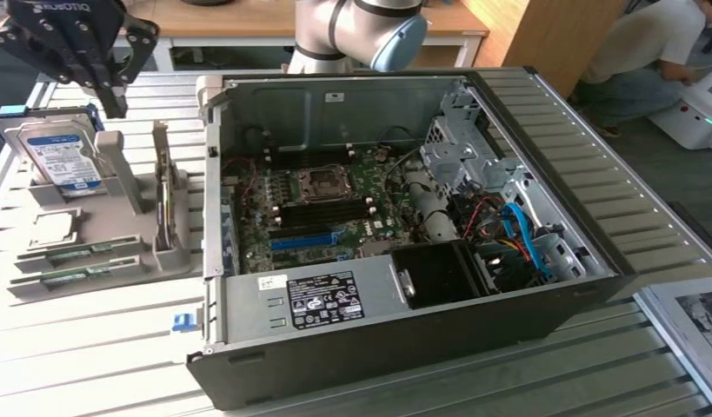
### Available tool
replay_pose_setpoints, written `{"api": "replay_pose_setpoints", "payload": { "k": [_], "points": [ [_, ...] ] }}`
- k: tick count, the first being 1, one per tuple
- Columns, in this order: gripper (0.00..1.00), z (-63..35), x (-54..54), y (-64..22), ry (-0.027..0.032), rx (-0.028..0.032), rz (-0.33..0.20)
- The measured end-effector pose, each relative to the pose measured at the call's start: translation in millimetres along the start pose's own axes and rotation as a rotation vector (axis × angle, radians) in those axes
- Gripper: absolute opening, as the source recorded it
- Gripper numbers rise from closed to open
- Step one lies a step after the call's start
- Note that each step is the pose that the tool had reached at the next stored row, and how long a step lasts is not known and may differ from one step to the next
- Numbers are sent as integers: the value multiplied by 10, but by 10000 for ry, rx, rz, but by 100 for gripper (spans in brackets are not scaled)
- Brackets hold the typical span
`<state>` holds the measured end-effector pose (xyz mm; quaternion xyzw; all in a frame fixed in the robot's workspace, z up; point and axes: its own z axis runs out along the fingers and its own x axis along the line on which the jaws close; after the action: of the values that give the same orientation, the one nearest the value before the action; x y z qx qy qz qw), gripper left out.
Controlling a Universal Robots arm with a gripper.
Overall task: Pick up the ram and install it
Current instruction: 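Reach for the ram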
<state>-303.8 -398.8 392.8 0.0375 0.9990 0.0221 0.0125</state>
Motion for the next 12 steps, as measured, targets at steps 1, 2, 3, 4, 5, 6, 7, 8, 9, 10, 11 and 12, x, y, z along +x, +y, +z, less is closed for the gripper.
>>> {"api": "replay_pose_setpoints", "payload": {
  "k": [1, 2, 3, 4, 5, 6, 7, 8, 9, 10, 11, 12],
  "points": [
    [10, -1, 34, -3, 0, 0, -1],
    [10, -1, 64, -5, -1, 0, -2],
    [10, -2, 95, -7, 0, 0, -2],
    [10, -3, 127, -10, 1, 1, -2],
    [10, -4, 158, -12, 0, 1, -2],
    [10, -4, 188, -14, 0, 0, -2],
    [10, -5, 219, -17, 0, 0, -1],
    [10, -6, 250, -19, 0, 0, -1],
    [10, -6, 284, -21, 0, 0, 0],
    [10, -7, 315, -23, 0, 0, -1],
    [10, -8, 346, -26, 0, 0, -1],
    [10, -9, 376, -28, 0, 0, -2]
  ]
}}
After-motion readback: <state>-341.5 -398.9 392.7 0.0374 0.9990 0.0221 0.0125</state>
